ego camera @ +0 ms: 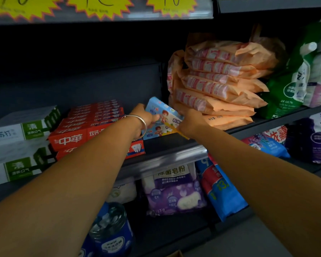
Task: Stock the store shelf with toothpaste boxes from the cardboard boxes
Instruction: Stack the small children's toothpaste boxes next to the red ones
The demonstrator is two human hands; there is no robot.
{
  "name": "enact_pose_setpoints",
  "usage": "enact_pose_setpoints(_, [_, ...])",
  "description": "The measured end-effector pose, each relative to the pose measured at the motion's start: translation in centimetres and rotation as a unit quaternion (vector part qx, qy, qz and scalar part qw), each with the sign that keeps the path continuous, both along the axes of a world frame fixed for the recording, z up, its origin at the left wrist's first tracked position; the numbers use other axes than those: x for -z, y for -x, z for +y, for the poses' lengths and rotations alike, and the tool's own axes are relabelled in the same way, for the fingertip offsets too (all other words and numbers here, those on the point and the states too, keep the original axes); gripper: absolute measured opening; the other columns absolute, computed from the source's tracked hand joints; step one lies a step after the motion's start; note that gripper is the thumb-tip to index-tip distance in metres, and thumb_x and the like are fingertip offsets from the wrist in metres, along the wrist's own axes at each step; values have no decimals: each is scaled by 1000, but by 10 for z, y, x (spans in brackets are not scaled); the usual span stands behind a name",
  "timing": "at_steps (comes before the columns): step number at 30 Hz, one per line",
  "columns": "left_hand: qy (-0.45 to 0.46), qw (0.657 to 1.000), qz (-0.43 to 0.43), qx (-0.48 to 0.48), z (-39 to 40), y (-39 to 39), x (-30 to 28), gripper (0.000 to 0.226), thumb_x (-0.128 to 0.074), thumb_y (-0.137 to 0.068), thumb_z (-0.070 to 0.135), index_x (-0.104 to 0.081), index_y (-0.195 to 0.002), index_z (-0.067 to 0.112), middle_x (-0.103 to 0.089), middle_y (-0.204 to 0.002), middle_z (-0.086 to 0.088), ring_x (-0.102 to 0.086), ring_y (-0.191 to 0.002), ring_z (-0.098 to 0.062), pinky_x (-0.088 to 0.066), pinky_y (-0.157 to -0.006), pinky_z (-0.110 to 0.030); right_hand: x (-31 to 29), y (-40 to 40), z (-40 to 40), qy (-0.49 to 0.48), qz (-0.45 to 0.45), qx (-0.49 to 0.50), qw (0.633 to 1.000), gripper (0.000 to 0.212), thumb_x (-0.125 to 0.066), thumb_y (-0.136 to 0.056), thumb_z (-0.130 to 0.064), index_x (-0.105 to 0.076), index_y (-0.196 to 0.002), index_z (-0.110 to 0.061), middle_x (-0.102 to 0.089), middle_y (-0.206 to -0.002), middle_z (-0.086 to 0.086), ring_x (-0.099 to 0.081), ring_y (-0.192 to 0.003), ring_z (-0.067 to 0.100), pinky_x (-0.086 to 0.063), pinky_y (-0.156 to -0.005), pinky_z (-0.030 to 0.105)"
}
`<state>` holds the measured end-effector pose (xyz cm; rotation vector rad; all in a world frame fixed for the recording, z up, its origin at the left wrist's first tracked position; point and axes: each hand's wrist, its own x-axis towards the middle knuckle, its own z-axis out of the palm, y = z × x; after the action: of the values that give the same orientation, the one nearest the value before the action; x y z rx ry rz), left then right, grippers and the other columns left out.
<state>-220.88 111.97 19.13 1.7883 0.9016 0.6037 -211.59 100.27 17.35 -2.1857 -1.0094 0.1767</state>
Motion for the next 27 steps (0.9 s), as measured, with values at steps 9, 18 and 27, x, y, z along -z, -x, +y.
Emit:
enact_pose_setpoints(9, [-393, 883, 249, 66, 0, 12, 1, 49, -73, -77, 12, -59, -124, 19, -51, -127, -7, -51, -116, -26, -45, -100, -39, 7, 5, -1, 94, -172, -9, 981, 54, -54, -90, -8, -42, -139, -27, -41, -135, 9, -31, -125, 31, -35, -103, 49])
enact_pose_setpoints(18, [-407, 854, 316, 75, 9, 10, 12, 39, -73, -79, 16, -65, -116, 10, -62, -121, -8, -58, -110, -26, -47, -96, -36, 15, -1, 5, 66, -162, 42, 984, 51, -58, -88, -6, -39, -135, -5, -43, -132, 20, -43, -121, 37, -40, -97, 38])
enact_pose_setpoints(27, [-387, 852, 351, 45, 19, -3, 24, 46, -76, -77, 19, -61, -118, 7, -60, -121, -10, -59, -108, -26, -50, -92, -34, 25, -8, 12, 78, -128, 67, 986, 38, -53, -89, -3, -45, -126, 1, -55, -122, 20, -55, -112, 31, -45, -83, 31])
